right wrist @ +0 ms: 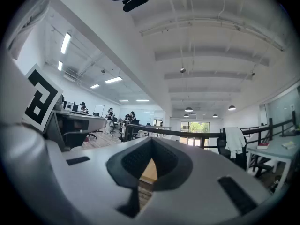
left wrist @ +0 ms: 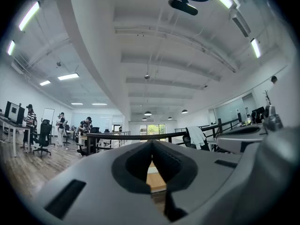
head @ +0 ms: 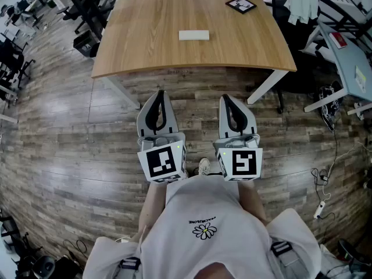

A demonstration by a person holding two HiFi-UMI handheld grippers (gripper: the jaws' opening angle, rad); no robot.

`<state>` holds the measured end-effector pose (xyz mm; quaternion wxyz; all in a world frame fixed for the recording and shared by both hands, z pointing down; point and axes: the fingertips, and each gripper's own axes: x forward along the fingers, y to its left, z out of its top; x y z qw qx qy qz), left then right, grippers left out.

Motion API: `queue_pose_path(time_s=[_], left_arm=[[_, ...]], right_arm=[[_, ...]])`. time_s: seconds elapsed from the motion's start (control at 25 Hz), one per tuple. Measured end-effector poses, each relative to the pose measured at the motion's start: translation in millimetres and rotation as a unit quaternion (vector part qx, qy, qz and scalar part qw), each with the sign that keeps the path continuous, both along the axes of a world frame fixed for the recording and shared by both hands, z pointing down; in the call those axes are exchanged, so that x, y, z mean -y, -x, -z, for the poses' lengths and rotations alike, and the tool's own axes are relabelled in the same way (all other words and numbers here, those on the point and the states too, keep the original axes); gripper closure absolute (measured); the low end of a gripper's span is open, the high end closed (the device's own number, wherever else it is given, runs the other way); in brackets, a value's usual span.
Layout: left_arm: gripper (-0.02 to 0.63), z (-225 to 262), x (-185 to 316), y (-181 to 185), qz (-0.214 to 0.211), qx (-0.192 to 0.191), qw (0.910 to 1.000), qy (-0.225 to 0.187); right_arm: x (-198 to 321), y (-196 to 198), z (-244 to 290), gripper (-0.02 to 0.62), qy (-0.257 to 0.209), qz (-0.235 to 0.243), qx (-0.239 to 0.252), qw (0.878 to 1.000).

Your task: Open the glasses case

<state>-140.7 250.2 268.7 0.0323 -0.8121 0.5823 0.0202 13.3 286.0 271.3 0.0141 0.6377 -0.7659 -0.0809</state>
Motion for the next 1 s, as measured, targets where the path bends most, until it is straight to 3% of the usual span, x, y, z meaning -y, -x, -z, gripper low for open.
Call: queue_pose_path(time_s=[0.28, 0.64, 1.0], left_arm=[[0.591, 1, 0, -5, -0.002, 0.002, 1.0000, -0.004], [0.589, -8, 2, -23, -0.003, 0.007, 0.9999, 0.008], [0.590, -8, 15, -52, 0.003, 0.009, 0.9999, 0.005]], right_arm=[[-2, -4, 0, 0.589, -0.004, 0.001, -0.005, 1.000], [1, -28, -15, 0.588, 0.006, 0.005, 0.039, 0.999], [17, -49, -17, 0.588, 0.007, 0.029, 0.044, 0.999]])
